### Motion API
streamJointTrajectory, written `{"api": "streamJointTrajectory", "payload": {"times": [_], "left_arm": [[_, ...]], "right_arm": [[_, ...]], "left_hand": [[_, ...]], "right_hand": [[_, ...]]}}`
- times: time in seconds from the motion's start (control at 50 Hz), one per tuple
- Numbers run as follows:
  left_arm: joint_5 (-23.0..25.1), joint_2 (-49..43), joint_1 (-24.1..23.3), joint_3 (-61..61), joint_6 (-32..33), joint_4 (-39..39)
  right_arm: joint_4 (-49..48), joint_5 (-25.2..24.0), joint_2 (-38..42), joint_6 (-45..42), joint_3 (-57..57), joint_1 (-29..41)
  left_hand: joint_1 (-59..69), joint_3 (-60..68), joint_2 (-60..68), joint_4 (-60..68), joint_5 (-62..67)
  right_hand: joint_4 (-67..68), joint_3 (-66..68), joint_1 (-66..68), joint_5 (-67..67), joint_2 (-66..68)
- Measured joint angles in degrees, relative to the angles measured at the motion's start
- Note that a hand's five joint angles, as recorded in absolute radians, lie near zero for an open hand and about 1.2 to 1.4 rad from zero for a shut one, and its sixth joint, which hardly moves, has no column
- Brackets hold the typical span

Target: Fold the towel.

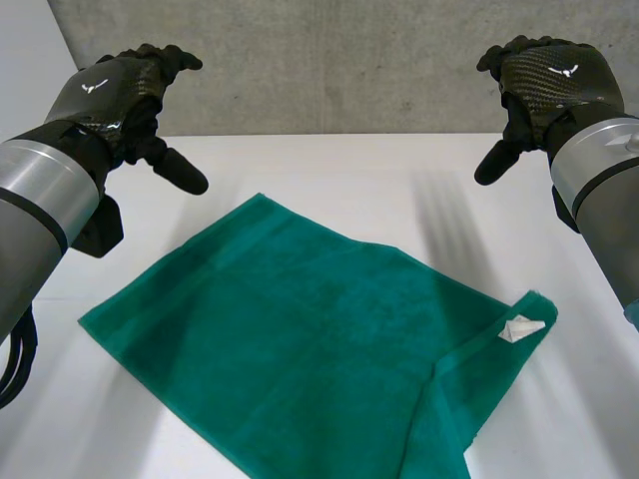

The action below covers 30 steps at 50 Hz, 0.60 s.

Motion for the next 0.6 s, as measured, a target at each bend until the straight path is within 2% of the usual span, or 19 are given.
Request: {"api": "streamJointTrajectory", "payload": {"times": [0.2,0.32,0.42,0.5,0.52,0.58,0.6], "left_arm": [[0.05,-0.47,-0.13,-0.34,0.08,0.55],[0.01,-1.52,-0.36,-0.4,0.98,0.73],[-0.01,-2.36,-0.5,-0.38,3.86,0.65],[-0.03,-2.5,-0.54,-0.33,5.29,0.64],[-0.03,-2.5,-0.54,-0.33,5.29,0.64],[-0.1,-2.56,-0.64,-0.33,5.72,0.71],[-0.1,-2.56,-0.64,-0.33,5.72,0.71]], "right_arm": [[0.53,-1.38,0.54,-1.0,0.0,0.2],[4.8,-6.56,1.86,-7.39,0.65,0.46],[13.88,-12.49,3.4,-14.87,3.51,1.83],[18.47,-16.82,4.53,-16.42,7.69,4.35],[18.47,-16.82,4.53,-16.42,7.69,4.35],[18.42,-21.88,4.93,-16.54,14.08,6.71],[18.42,-21.88,4.93,-16.54,14.08,6.71]], "left_hand": [[0.0,0.0,0.0,0.0,0.0],[0.0,0.0,0.0,0.0,0.0],[0.0,0.0,0.0,0.0,0.0],[0.0,0.0,0.0,0.0,0.0],[0.0,0.0,0.0,0.0,0.0],[0.0,0.0,0.0,0.0,0.0],[0.0,0.0,0.0,0.0,0.0]], "right_hand": [[0.0,0.0,0.0,0.0,0.0],[0.0,0.0,0.0,0.0,0.0],[0.0,0.0,0.0,0.0,0.0],[0.0,0.0,0.0,0.0,0.0],[0.0,0.0,0.0,0.0,0.0],[0.0,0.0,0.0,0.0,0.0],[0.0,0.0,0.0,0.0,0.0]]}}
